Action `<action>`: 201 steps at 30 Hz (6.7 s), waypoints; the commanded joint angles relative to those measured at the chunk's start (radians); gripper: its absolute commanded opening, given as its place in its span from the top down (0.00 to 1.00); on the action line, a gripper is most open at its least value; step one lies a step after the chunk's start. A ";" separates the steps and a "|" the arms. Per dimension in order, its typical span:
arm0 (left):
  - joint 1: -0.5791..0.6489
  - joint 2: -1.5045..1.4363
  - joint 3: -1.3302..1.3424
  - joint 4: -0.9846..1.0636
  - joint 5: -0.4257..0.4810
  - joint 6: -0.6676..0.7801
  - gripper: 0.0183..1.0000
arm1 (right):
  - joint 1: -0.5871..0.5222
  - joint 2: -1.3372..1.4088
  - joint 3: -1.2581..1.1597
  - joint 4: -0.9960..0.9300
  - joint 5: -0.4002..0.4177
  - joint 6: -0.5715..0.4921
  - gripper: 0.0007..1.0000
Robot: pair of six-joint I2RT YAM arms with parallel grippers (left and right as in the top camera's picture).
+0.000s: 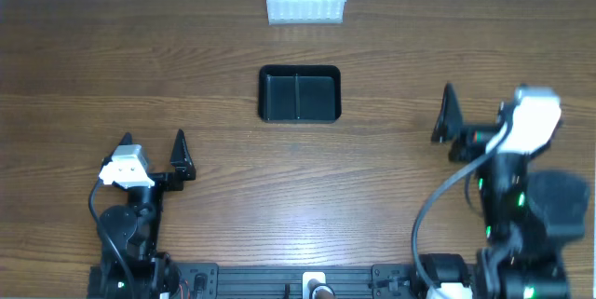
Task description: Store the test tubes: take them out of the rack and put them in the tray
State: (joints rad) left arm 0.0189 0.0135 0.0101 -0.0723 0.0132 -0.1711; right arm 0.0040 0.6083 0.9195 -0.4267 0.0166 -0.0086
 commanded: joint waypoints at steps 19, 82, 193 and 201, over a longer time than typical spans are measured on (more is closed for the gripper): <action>-0.004 -0.008 -0.004 -0.004 0.016 0.018 0.00 | 0.322 0.895 0.595 -0.039 0.257 -0.002 0.01; -0.004 -0.008 -0.004 -0.004 0.016 0.018 0.00 | 0.431 1.746 1.012 0.229 0.418 0.217 0.18; -0.004 -0.008 -0.004 -0.004 0.016 0.019 0.00 | 0.428 1.662 1.015 0.196 0.418 0.164 0.12; -0.004 -0.008 -0.004 -0.004 0.016 0.018 0.00 | 0.430 1.723 1.015 0.233 0.418 0.164 0.15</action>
State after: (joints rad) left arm 0.0189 0.0135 0.0101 -0.0719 0.0193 -0.1711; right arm 0.4355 2.3112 1.9152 -0.2039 0.4255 0.1574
